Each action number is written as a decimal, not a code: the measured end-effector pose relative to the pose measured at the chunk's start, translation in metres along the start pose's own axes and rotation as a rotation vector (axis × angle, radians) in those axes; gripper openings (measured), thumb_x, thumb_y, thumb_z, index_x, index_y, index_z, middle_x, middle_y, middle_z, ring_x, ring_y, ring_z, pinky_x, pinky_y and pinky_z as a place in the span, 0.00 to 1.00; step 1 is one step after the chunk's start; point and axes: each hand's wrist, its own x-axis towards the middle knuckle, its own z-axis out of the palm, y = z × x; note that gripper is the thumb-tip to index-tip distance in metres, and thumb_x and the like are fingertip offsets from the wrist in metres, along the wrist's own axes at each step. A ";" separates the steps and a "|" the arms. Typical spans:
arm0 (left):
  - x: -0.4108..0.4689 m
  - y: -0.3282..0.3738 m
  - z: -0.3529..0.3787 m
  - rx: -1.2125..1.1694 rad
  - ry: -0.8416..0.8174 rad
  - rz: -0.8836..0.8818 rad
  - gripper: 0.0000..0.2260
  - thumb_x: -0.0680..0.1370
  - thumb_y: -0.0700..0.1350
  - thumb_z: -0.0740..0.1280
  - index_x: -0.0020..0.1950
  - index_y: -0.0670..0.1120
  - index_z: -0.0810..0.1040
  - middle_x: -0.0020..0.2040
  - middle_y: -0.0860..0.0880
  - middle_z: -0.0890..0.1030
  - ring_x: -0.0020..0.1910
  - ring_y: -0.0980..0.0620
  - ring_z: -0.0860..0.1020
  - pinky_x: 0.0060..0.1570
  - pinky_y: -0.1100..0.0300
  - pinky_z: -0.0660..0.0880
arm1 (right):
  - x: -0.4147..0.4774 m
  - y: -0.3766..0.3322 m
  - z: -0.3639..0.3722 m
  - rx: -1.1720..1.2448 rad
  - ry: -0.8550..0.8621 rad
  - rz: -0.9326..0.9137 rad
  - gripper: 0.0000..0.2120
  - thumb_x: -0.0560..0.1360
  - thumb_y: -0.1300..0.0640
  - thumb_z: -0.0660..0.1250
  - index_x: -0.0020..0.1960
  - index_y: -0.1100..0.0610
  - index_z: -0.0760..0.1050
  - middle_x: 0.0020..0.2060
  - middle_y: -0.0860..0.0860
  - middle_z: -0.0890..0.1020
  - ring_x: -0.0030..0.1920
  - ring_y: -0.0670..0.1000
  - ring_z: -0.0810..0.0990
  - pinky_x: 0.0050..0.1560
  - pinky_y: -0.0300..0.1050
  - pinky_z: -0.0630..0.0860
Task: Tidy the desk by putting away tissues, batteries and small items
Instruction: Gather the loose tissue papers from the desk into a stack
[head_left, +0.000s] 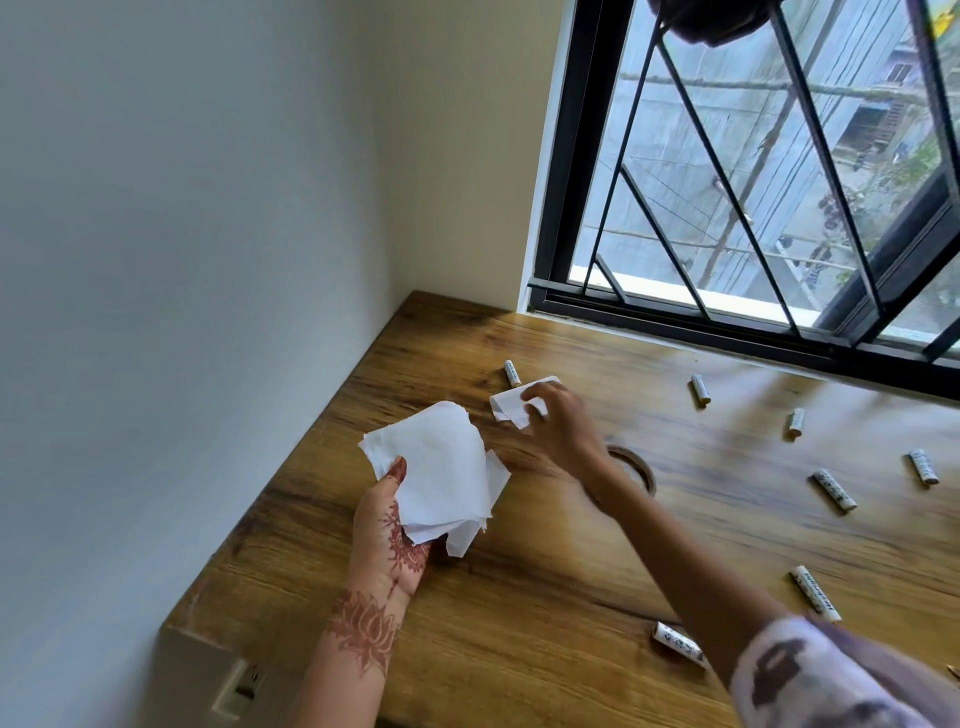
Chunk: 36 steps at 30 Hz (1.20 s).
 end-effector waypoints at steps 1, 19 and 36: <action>0.000 0.001 0.000 -0.006 -0.003 0.004 0.13 0.78 0.44 0.62 0.62 0.44 0.73 0.51 0.44 0.80 0.48 0.45 0.79 0.35 0.53 0.80 | 0.009 0.016 0.000 -0.061 -0.001 0.006 0.12 0.76 0.65 0.61 0.58 0.63 0.75 0.59 0.58 0.77 0.54 0.56 0.77 0.43 0.32 0.70; 0.015 -0.003 0.005 -0.014 0.068 -0.066 0.17 0.77 0.45 0.64 0.65 0.42 0.72 0.57 0.41 0.79 0.51 0.43 0.78 0.29 0.55 0.80 | 0.044 0.097 -0.006 -0.407 -0.076 -0.152 0.07 0.75 0.66 0.63 0.50 0.63 0.79 0.47 0.58 0.80 0.49 0.57 0.77 0.44 0.46 0.74; 0.024 -0.008 0.021 0.016 0.016 -0.034 0.13 0.79 0.45 0.61 0.62 0.43 0.72 0.47 0.45 0.79 0.45 0.46 0.78 0.26 0.59 0.79 | 0.018 0.033 -0.042 0.408 0.050 0.254 0.05 0.72 0.62 0.65 0.46 0.59 0.79 0.47 0.53 0.80 0.43 0.47 0.76 0.39 0.33 0.71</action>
